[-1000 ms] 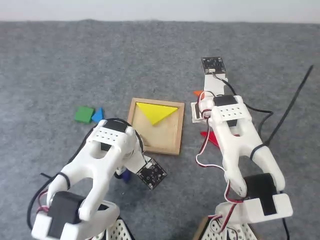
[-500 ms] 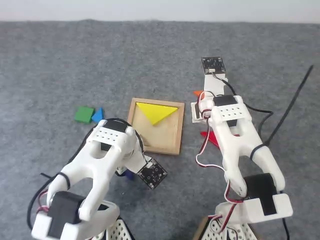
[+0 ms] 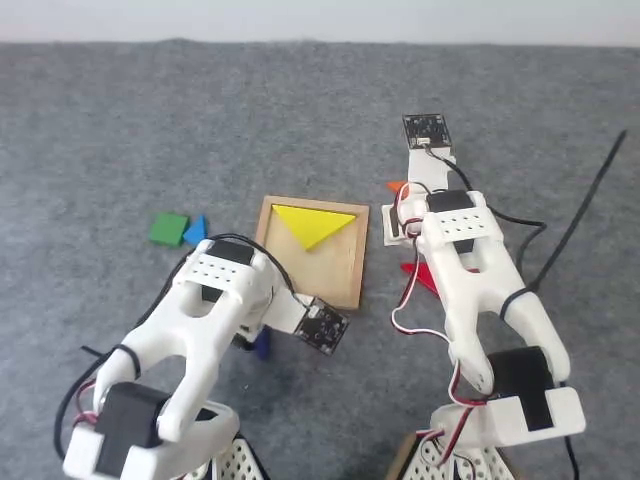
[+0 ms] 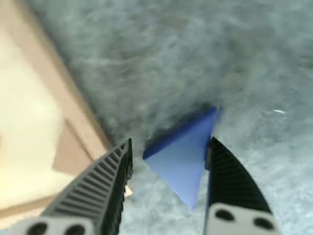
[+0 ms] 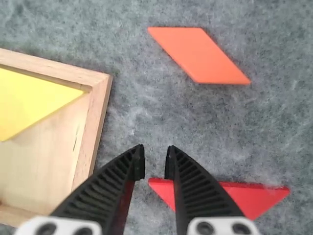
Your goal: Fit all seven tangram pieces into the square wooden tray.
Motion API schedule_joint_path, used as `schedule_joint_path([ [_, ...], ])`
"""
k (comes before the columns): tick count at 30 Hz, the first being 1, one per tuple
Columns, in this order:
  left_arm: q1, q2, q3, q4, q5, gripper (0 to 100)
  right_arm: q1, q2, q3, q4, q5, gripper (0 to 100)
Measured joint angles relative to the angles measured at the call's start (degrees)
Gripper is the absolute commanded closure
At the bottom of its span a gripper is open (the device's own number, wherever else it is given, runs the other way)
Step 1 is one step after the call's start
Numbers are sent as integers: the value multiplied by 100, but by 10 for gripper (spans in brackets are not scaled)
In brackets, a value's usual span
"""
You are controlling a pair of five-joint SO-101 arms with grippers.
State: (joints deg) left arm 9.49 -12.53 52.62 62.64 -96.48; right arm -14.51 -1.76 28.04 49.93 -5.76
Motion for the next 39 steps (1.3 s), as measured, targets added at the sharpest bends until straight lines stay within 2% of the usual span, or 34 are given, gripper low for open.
schedule_joint_path([
  [6, -211, 185, -88, -79, 53, 757, 0, 0, 0, 0, 0, 919],
  [16, -211, 1407, -1345, 1029, 35, 759, 0, 0, 0, 0, 0, 919],
  [22, -352, 1486, -1538, 1178, 53, 761, 0, 0, 0, 0, 0, 919],
  [31, -651, 1231, -1143, 993, 993, 783, 79, 0, -62, 0, 97, 904],
  [36, -580, 738, -598, 598, 1547, 784, 378, 0, -659, 457, 308, 766],
  [39, -571, 352, -264, 554, 1626, 786, 404, 0, -923, 1002, 668, 758],
])
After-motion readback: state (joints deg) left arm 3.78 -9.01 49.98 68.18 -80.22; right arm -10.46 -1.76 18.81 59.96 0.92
